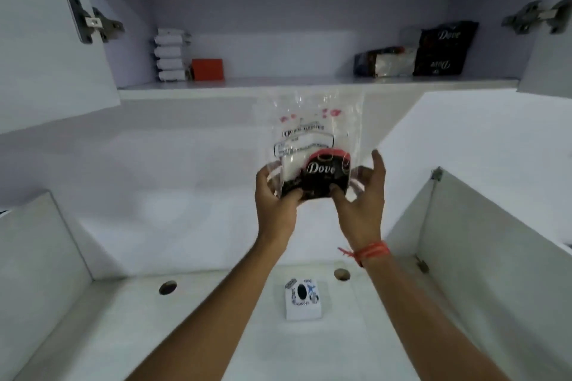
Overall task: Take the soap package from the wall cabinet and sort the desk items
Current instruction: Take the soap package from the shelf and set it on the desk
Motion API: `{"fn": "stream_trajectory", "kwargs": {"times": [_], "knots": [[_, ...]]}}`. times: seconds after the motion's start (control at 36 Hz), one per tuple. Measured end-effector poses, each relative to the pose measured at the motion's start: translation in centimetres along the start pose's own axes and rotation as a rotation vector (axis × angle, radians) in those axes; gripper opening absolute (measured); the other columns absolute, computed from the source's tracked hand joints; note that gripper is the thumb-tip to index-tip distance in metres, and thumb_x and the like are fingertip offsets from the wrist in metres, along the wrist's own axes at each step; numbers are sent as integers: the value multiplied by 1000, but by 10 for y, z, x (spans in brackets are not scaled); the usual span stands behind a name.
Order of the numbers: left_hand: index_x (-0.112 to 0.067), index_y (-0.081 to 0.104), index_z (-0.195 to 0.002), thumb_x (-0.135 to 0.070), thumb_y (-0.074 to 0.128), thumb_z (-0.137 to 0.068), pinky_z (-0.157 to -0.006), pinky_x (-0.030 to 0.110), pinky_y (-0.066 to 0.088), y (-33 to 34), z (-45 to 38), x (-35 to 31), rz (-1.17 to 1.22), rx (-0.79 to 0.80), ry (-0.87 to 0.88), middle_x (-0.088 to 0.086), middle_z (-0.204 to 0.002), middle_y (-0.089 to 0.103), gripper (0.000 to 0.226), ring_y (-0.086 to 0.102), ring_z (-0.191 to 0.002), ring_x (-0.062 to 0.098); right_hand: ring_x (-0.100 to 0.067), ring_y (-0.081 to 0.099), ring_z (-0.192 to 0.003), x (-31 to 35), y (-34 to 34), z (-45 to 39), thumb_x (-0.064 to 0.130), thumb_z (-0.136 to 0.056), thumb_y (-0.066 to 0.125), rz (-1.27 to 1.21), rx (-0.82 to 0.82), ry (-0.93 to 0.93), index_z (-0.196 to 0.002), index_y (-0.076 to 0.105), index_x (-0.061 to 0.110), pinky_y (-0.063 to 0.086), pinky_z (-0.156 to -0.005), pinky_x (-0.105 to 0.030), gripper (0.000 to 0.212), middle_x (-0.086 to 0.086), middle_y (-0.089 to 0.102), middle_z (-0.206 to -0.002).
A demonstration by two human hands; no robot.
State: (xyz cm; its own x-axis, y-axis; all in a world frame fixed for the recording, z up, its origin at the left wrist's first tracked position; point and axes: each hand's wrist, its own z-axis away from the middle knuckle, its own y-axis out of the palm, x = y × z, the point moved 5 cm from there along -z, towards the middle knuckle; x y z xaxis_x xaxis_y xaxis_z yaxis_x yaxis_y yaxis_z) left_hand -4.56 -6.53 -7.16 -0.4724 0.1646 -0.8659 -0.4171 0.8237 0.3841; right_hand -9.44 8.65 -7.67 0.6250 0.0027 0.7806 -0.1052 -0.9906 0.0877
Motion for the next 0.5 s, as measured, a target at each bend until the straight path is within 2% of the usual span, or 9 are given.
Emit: {"fn": "stream_trajectory", "kwargs": {"times": [0.08, 0.14, 0.22, 0.31, 0.36, 0.42, 0.5], "knots": [[-27, 54, -108, 23, 56, -77, -72, 28, 60, -27, 32, 49, 5, -56, -162, 1, -98, 68, 59, 68, -88, 16, 4, 54, -102, -39, -8, 52, -6, -77, 69, 52, 32, 147, -150, 23, 25, 44, -98, -16, 92, 10, 49, -106], [-28, 57, -103, 24, 56, -75, -70, 28, 60, -46, 54, 86, -16, -91, -265, 2, -95, 69, 59, 69, -87, 19, 0, 56, -98, -65, -16, 86, -5, -77, 68, 101, 70, 232, -151, 22, 26, 45, -99, -20, 92, 7, 50, -101], [-28, 60, -101, 25, 57, -70, -77, 38, 60, -72, 82, 133, -37, -122, -395, 4, -97, 72, 61, 69, -90, 24, 1, 55, -96, -95, -30, 126, 1, -74, 73, 192, 163, 318, -151, 20, 24, 46, -99, -26, 96, 2, 52, -98], [-25, 63, -100, 20, 56, -61, -88, 48, 57, -94, 100, 171, -112, -135, -455, 7, -100, 72, 60, 69, -93, 25, -7, 54, -108, -117, -44, 151, 13, -73, 80, 241, 250, 403, -151, 20, 23, 46, -97, -32, 100, -2, 55, -112], [-22, 63, -100, 21, 50, -59, -88, 48, 55, -104, 105, 192, -163, -134, -485, 4, -95, 71, 61, 67, -87, 19, -13, 55, -113, -125, -55, 154, 23, -74, 79, 247, 235, 415, -148, 26, 19, 47, -96, -33, 92, -2, 55, -121], [-13, 62, -110, 21, 49, -56, -83, 43, 56, -110, 105, 211, -197, -122, -498, 2, -94, 71, 66, 66, -85, 17, -15, 56, -113, -125, -65, 143, 31, -77, 72, 223, 157, 360, -143, 35, 14, 47, -95, -32, 78, 2, 55, -120], [0, 58, -120, 32, 48, -60, -76, 36, 56, -118, 106, 241, -239, -119, -528, 6, -94, 70, 69, 66, -83, 18, -16, 58, -112, -124, -72, 113, 21, -86, 66, 193, 73, 237, -135, 47, 12, 48, -95, -30, 53, -1, 57, -120]]}}
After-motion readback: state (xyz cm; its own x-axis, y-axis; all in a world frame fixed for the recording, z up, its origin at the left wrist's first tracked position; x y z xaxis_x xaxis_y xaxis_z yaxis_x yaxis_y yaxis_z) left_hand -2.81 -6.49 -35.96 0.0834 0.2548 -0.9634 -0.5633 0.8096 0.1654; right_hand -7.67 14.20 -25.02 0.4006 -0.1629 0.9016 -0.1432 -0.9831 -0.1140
